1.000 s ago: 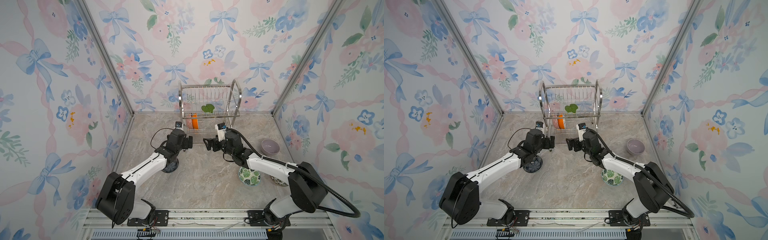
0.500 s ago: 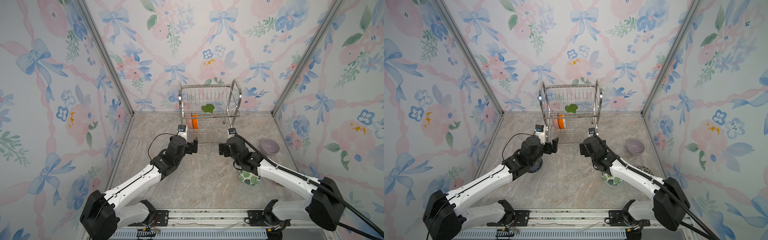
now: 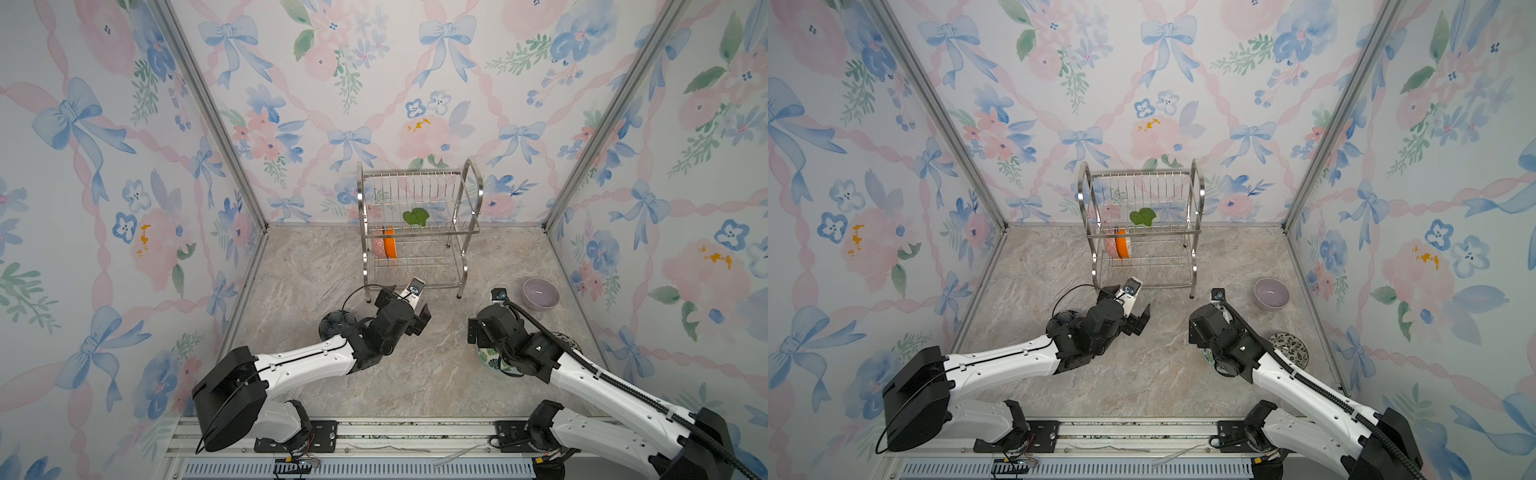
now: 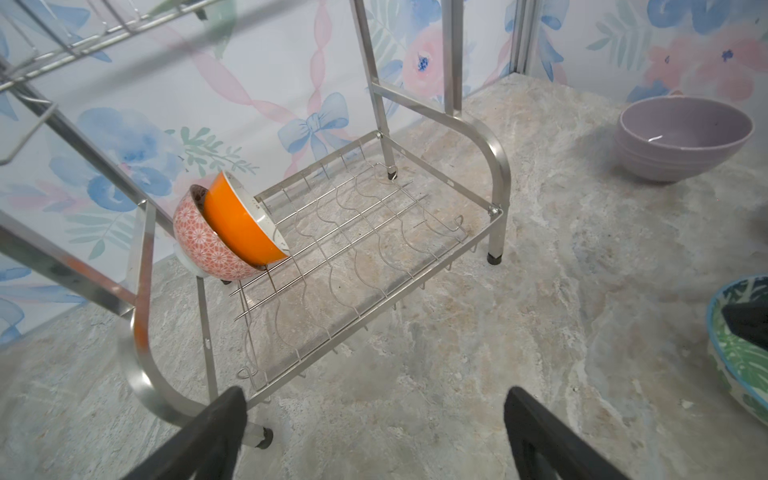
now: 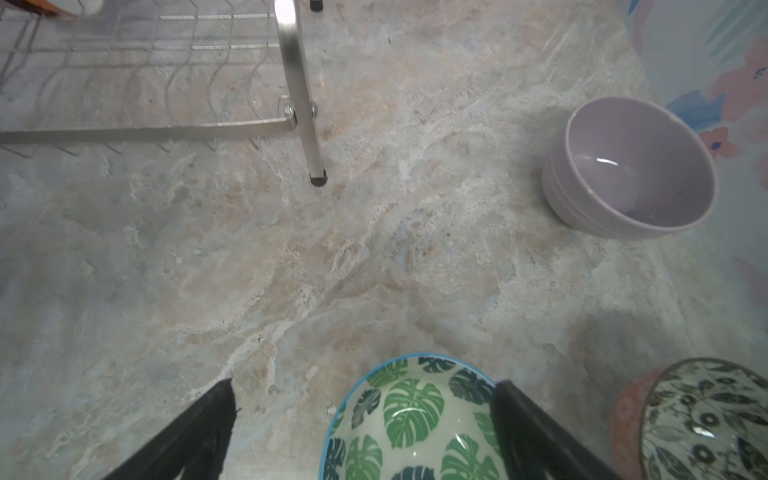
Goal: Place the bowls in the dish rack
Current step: 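Withdraw the right gripper toward the green-leaf bowl while the left arm draws back, then lower the right gripper onto the green-leaf bowl rim and close it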
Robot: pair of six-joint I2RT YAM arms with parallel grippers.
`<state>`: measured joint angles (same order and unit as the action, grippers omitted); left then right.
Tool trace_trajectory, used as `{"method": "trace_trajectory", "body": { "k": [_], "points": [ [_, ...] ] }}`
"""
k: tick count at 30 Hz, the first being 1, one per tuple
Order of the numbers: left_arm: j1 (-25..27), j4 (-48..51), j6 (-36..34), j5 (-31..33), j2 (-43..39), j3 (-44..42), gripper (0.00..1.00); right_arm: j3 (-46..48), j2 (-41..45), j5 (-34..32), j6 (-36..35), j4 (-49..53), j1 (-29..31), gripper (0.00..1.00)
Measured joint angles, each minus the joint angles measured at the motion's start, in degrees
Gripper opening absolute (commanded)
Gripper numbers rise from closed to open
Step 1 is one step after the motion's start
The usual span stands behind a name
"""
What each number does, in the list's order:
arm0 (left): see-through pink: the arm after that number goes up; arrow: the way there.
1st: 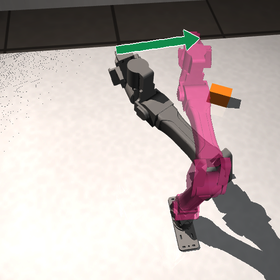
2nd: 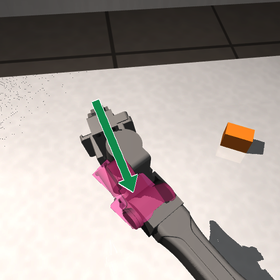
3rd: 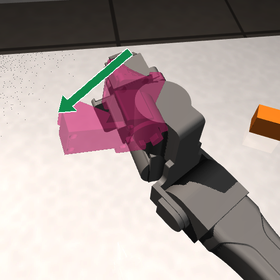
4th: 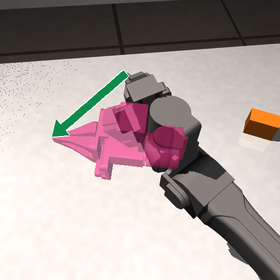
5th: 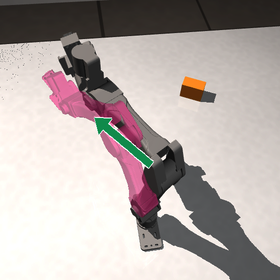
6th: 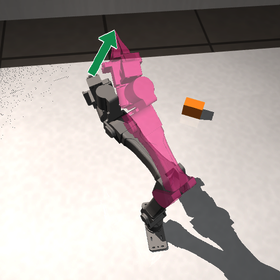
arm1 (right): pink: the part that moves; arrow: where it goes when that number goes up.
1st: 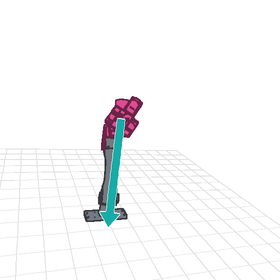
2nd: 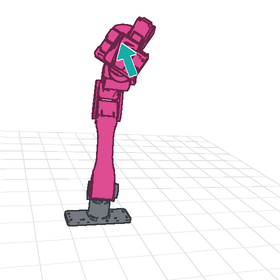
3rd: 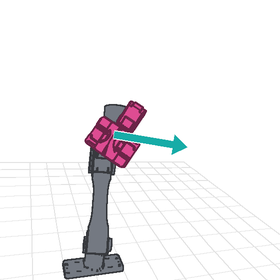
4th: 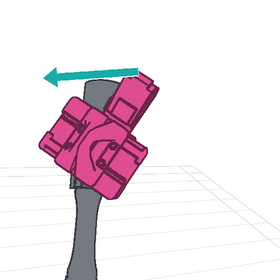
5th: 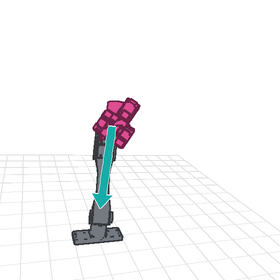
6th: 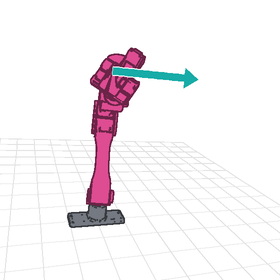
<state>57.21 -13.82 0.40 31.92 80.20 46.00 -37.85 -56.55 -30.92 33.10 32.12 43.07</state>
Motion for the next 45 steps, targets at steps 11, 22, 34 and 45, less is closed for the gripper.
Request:
{"method": "trace_trajectory", "body": {
  "k": [11, 22, 34, 45],
  "points": [
    [0.8, -1.5, -5.4, 2.8, 2.6, 1.7, 0.98, 4.0, -7.3, 0.2, 7.3, 1.9, 6.7, 0.78],
    [0.8, -1.8, -5.7, 4.3, 2.6, 1.7, 0.98, 4.0, -13.4, 0.7, 8.7, -0.1, 7.4, 0.41],
    [0.5, -2.0, -3.5, 5.0, 1.7, 1.7, 0.98, 3.9, -16.8, 1.2, 9.4, -1.6, 7.4, 0.12],
    [-6.0, 2.4, 4.2, 3.3, -1.3, 1.4, 0.98, 2.9, -14.0, -1.4, 8.2, 0.0, 7.7, 0.0]
  ]
}}
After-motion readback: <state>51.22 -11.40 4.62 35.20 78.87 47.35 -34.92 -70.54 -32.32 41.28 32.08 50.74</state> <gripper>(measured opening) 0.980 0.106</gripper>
